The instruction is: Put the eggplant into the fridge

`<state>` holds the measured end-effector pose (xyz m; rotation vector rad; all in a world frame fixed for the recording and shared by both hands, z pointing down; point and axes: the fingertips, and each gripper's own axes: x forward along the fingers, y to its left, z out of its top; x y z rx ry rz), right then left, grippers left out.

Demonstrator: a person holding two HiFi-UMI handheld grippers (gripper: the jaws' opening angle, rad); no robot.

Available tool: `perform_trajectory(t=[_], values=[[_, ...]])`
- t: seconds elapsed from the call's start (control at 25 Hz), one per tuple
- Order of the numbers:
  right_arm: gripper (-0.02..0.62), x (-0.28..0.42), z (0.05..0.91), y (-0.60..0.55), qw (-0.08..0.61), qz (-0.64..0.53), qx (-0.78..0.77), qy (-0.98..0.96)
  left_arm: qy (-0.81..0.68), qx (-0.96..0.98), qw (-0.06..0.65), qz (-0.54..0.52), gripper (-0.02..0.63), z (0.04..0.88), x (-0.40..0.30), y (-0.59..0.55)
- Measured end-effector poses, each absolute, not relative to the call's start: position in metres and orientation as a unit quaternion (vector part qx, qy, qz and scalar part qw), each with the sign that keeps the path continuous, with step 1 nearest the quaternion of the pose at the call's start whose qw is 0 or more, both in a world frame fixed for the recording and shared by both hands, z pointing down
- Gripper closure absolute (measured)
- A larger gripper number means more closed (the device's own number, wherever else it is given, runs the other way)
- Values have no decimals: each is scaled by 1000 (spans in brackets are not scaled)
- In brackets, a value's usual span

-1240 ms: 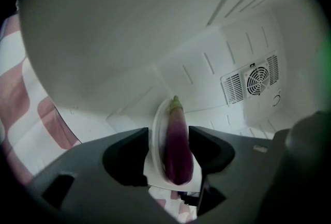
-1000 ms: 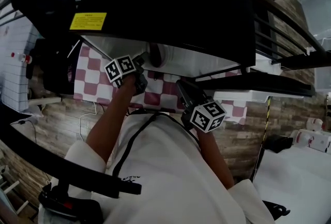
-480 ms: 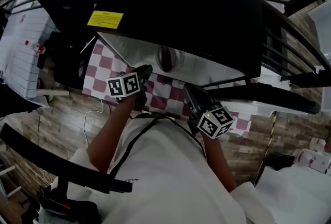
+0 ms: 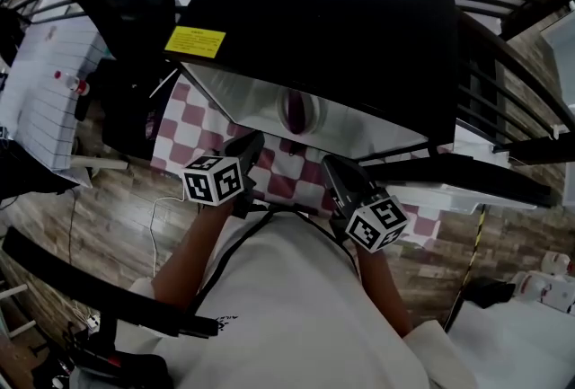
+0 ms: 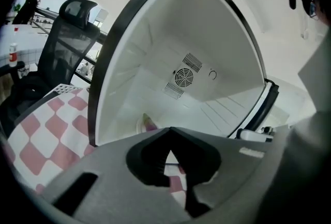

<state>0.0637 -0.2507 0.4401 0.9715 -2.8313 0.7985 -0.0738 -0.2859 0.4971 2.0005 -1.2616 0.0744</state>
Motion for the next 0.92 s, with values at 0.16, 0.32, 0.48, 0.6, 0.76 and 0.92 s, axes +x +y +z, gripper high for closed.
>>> perform_trajectory(t=[0.16,0.32,0.48,0.6,0.76,0.92], values=[[589,63,440,-247,24,255,316,-913,-490,796,355,32,600,484,-75,-271],[589,62,440,-246,27,247,319,-915,-482,809,335,39,600,479,-72,-266],[589,65,443,-245,31,246,323,-913,-478,813,329,39,600,480,-68,-268],[589,65,445,-244,34,246,324,-913,-478,814,329,36,600,478,-67,-268],[590,64,445,-244,37,244,322,-914,-479,813,330,34,600,478,-70,-267],[589,60,443,-244,39,240,317,-917,-480,813,329,35,600,478,-73,-268]])
